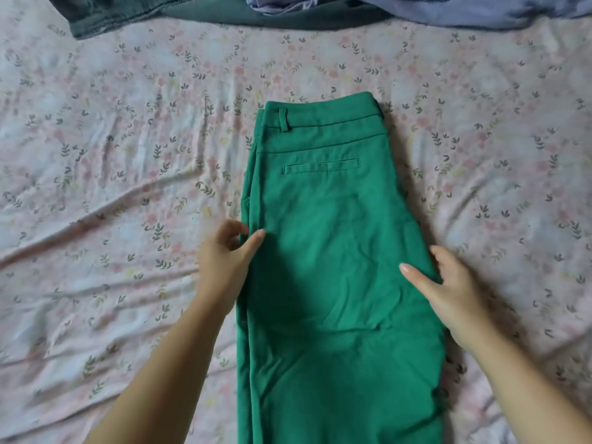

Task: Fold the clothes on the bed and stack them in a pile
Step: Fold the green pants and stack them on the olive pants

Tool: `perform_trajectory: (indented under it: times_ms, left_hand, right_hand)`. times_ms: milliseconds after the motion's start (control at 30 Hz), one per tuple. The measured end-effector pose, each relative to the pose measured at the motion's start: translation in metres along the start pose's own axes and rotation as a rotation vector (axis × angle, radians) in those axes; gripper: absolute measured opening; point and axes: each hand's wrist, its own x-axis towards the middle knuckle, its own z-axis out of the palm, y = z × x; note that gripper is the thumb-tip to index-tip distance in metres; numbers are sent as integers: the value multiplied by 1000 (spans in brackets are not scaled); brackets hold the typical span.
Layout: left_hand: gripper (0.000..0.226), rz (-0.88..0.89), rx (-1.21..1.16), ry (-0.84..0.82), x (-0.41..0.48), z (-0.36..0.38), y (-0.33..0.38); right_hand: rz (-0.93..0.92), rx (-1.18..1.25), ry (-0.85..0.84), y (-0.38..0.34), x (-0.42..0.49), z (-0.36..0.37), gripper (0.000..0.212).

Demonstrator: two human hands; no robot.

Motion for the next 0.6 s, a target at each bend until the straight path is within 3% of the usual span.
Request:
perform_trajectory:
  times_ms: [67, 200, 267, 400, 500, 600]
  left_hand:
    - [22, -26, 36, 3, 5, 0, 0]
    - [26, -209, -121, 45, 13, -7, -3]
    - [26, -300, -236, 55, 12, -9, -4]
    - [22, -248, -215, -3, -5, -12, -1]
    - [17, -232, -159, -53, -29, -19, -7]
    - [16, -247, -60, -129, -54, -27, -21]
  right_hand:
    - [-47, -83, 55, 0, -2, 0, 9]
    - [-17, -21, 146, 9, 1, -6, 22]
    - [2, 7, 170, 8, -6, -13, 14]
    - [98, 68, 255, 13, -32, -26, 14]
    - [145, -10, 168, 19, -55, -28, 18]
    - [145, -65, 69, 13, -69, -21, 35]
